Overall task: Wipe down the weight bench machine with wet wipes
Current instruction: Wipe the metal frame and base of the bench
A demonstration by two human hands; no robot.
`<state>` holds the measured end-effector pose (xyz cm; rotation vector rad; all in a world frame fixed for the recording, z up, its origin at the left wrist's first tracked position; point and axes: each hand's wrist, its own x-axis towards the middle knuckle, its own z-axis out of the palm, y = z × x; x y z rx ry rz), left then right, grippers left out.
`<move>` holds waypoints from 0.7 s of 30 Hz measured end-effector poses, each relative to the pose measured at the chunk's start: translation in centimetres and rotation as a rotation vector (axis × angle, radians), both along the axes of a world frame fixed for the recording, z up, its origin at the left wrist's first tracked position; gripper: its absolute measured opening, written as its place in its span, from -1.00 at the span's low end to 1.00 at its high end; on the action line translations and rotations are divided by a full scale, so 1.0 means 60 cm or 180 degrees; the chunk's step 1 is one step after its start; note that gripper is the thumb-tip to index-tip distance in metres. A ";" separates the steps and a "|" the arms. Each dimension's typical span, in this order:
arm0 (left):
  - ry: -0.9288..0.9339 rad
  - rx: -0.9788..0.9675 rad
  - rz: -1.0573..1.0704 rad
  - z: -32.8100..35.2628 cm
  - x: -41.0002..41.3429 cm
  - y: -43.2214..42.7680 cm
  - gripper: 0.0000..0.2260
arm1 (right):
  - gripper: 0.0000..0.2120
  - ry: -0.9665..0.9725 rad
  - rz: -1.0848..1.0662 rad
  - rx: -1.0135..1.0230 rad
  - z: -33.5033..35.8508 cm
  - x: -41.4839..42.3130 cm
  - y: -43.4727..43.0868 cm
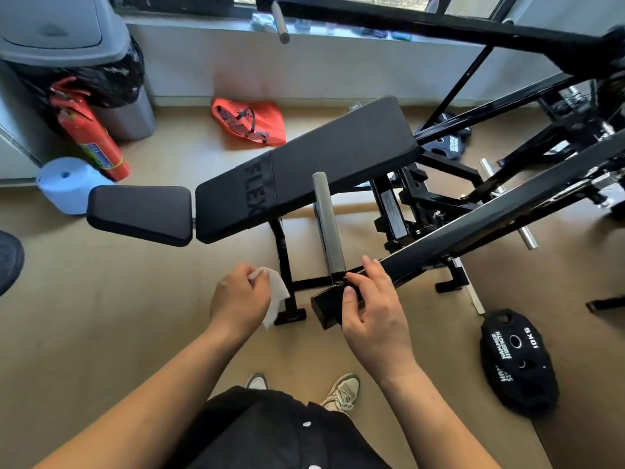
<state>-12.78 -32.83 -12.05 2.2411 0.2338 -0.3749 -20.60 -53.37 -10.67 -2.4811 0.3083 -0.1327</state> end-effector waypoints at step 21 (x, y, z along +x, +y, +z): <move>0.0931 -0.2054 0.0421 0.031 -0.099 -0.149 -0.57 | -0.59 -0.0131 0.0099 -0.0911 -0.028 0.013 -0.029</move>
